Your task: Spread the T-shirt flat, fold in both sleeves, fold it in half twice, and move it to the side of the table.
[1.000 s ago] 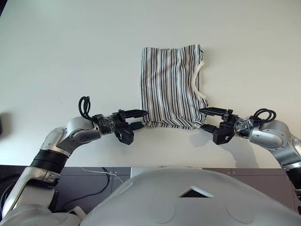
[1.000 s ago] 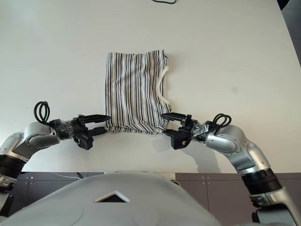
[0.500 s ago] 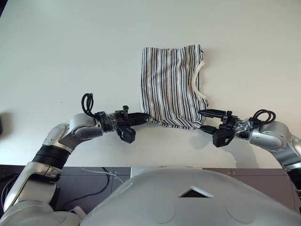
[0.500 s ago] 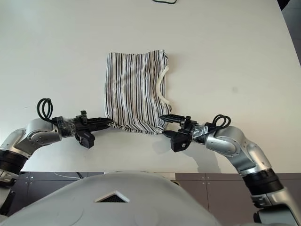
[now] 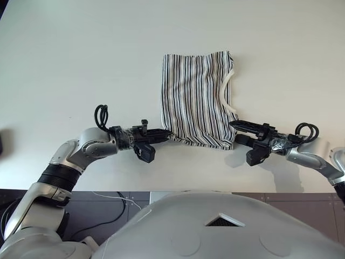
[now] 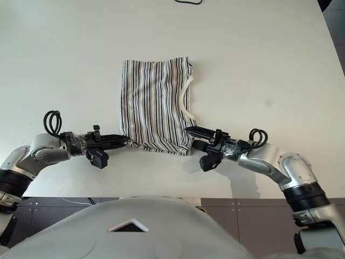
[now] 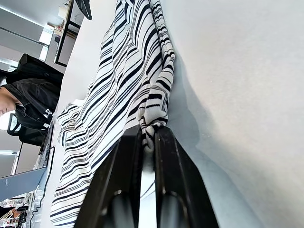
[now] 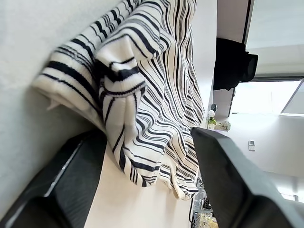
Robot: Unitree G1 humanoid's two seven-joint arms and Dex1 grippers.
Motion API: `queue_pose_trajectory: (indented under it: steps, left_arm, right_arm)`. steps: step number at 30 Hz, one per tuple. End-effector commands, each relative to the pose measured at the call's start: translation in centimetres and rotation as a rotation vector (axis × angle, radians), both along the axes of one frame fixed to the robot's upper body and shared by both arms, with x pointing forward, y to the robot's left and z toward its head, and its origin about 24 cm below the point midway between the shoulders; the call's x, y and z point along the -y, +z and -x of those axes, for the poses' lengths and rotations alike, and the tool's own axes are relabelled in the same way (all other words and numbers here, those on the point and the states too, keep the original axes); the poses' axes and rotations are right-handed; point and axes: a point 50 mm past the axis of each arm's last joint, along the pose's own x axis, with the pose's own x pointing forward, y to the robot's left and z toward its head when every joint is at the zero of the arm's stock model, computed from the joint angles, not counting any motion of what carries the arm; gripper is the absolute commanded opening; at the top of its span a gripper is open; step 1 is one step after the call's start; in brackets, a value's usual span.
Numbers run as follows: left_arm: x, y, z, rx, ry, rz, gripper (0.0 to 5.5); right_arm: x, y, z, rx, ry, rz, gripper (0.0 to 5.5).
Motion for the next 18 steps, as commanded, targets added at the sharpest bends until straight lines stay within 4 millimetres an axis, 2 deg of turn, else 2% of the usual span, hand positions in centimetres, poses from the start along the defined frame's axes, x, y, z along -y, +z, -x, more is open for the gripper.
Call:
queue_pose_trajectory:
  steps: [1, 5, 10, 17, 18]
  left_arm:
    - [-0.9, -1.5, 1.1, -0.083, -0.01, -0.108, 0.17]
    - [-0.9, -1.5, 1.1, -0.085, -0.01, -0.107, 0.17]
    - [-0.9, -1.6, 1.1, -0.087, -0.011, -0.107, 0.17]
    - [-0.7, -1.6, 1.0, -0.089, -0.014, -0.101, 0.17]
    - [-0.7, -1.6, 1.0, -0.089, -0.016, -0.1, 0.17]
  right_arm:
    - [1.3, -2.7, 2.5, -0.141, 0.04, 0.162, 3.2]
    - [0.1, -2.4, 3.4, -0.166, 0.067, 0.09, 3.2]
    - [-0.3, -2.1, 4.0, -0.188, 0.086, 0.067, 3.2]
    - [-0.3, -2.4, 3.6, -0.22, 0.056, 0.07, 3.2]
    - [-0.3, -2.5, 3.5, -0.227, 0.049, 0.074, 3.0]
